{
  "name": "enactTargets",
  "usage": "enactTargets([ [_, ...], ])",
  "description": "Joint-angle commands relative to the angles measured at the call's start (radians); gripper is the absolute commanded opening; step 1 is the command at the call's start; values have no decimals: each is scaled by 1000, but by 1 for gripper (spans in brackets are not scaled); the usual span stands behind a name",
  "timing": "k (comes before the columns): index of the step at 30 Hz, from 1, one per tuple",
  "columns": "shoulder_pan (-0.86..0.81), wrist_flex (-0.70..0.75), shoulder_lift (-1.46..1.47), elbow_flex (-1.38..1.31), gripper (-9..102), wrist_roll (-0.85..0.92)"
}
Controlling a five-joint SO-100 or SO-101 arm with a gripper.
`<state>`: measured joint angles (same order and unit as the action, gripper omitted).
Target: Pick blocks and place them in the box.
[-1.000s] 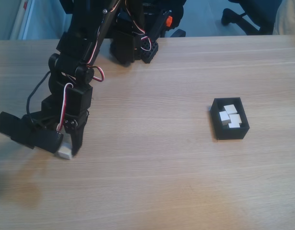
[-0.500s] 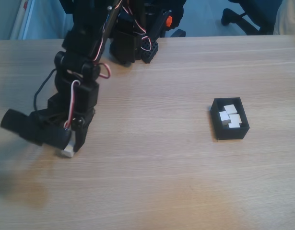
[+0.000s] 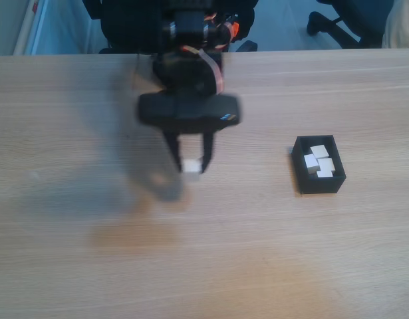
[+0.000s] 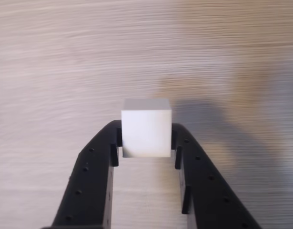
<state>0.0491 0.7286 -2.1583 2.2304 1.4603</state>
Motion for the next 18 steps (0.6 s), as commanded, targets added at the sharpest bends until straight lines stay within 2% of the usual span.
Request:
enactTargets([
  [1,137,48,-112,-2,0,-58],
  [10,497,138,-175,-12,0,-163],
  [18,643,152,40,-215,0,-304],
])
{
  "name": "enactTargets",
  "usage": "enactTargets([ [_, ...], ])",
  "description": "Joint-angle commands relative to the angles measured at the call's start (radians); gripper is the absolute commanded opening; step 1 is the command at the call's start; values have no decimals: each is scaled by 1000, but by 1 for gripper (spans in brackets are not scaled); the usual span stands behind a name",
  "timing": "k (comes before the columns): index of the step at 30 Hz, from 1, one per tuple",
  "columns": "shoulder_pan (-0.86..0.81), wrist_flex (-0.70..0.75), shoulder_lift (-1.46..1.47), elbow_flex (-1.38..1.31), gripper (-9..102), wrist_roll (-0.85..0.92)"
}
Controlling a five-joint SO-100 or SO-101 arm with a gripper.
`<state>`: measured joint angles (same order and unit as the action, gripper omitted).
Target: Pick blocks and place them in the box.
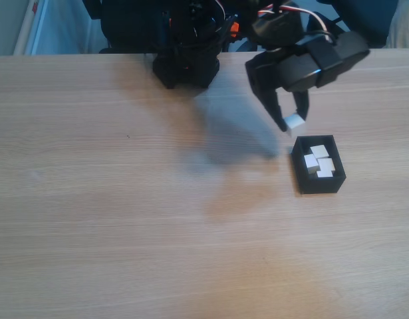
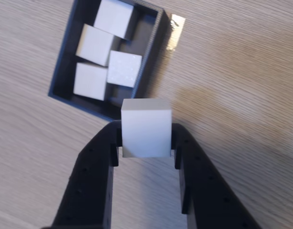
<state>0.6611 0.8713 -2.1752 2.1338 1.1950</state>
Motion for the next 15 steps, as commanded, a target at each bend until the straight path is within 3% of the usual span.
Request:
enactTargets([
  [1,38,12,89,-149,0,-49],
  [15,43,3,359,-370,9,-98],
])
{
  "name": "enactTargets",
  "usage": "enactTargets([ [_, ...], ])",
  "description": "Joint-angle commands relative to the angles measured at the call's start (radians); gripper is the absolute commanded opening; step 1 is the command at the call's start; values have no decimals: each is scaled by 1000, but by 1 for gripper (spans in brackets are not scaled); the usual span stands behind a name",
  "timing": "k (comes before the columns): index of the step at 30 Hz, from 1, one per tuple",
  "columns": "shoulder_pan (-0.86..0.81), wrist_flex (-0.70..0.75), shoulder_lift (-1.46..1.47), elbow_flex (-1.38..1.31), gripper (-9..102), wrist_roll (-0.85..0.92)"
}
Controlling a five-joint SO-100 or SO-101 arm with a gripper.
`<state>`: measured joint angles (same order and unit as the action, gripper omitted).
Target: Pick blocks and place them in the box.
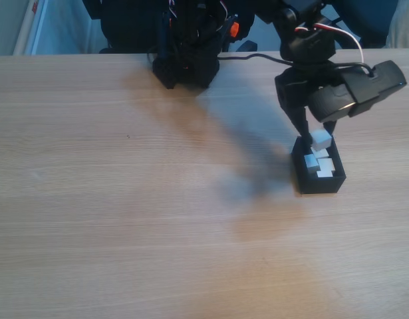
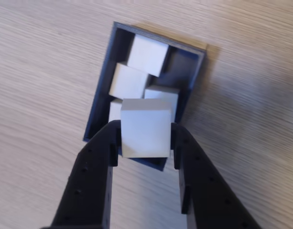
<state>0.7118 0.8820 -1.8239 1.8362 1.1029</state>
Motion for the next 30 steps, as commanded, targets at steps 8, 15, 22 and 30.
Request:
enactTargets([
  [8,-35,-28,15,-72,12,23],
  [15,-95,29,-81,6,0,25],
  [22,-209,66,-334,290,0,143],
  [30,-357,71,-704,675,0,327],
])
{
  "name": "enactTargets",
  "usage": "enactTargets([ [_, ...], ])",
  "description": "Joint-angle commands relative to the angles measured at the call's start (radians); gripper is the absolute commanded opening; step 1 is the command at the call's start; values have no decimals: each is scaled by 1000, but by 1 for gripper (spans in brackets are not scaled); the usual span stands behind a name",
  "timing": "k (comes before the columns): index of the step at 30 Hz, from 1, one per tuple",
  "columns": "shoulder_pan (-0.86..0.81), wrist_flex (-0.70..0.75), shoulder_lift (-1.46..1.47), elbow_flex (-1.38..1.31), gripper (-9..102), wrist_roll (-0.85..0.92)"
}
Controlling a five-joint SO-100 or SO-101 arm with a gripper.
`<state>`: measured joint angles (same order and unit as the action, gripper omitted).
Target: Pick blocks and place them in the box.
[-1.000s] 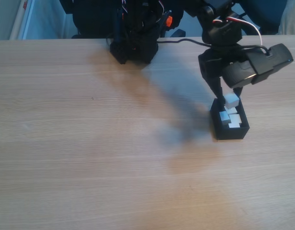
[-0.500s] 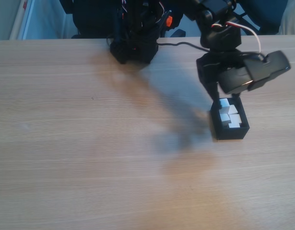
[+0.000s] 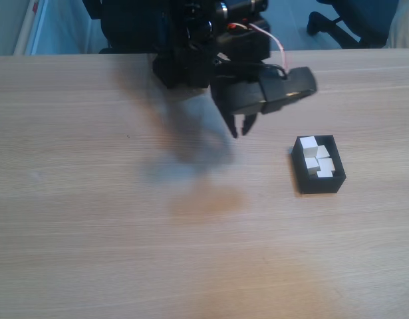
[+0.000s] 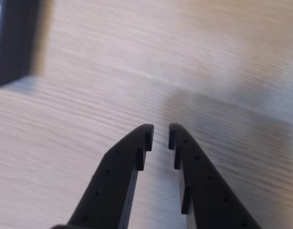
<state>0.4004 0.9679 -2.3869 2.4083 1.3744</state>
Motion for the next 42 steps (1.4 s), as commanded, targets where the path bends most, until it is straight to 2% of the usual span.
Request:
enactTargets([
  [1,-57,-15,-192,153,0,72],
  [5,-100,11,-407,339,0,109],
  [12,-186,155,-738,583,0,163],
  [19,-238,295,-936,729,0,187],
  [28,-276,460,-1023,801,0,140],
  [42,-275,460,-1025,802,0,138],
])
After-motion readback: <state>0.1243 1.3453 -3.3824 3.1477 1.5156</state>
